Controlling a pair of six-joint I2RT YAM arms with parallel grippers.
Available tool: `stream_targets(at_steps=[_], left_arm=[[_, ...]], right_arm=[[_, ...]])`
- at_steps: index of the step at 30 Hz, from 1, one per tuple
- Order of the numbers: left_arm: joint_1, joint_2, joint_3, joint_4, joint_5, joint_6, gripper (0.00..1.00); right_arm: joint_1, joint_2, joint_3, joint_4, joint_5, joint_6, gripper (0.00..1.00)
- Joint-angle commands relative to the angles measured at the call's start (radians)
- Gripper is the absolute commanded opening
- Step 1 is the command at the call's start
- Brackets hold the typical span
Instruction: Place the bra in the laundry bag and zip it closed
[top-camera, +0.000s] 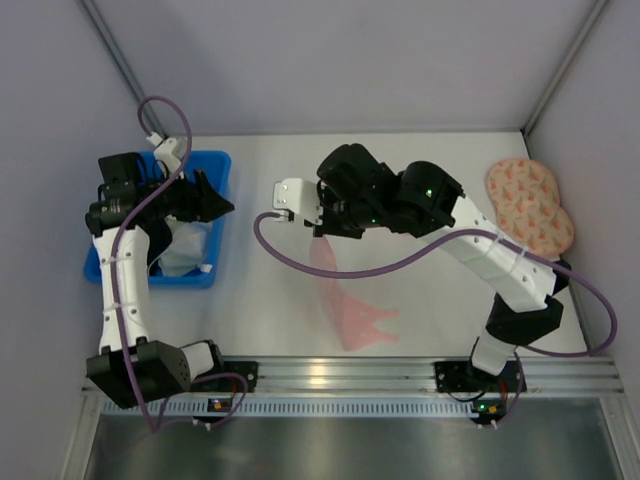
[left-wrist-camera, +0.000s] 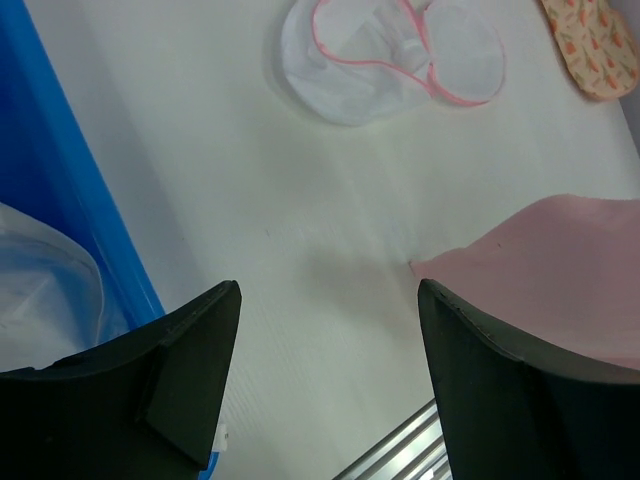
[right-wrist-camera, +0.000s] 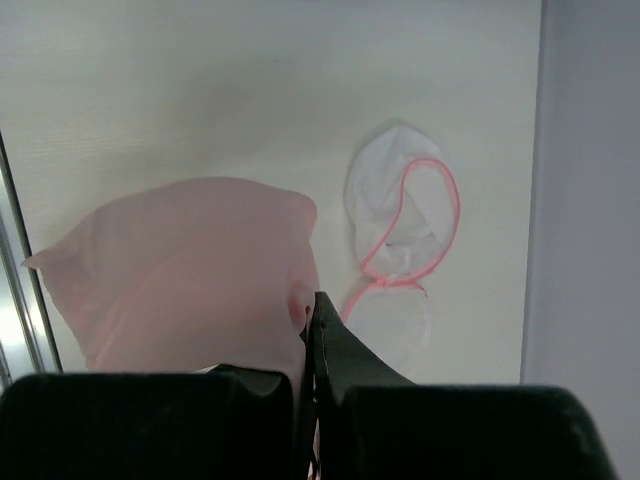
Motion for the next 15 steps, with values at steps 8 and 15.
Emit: stream_targets(at_steps=[8,15], left_arm=[[-0.002,0.002,-0.002,0.103,0.017,-0.120,0.77],[-0.004,-0.065,-0.128,0.105,0.045,-0.045,0.77]], right_arm=[[0.056,0.001,0.040,-0.171,0.012,0.177,0.00],[-0.224,0.084,0.026,-0.169,-0.090,0.206,0.00]])
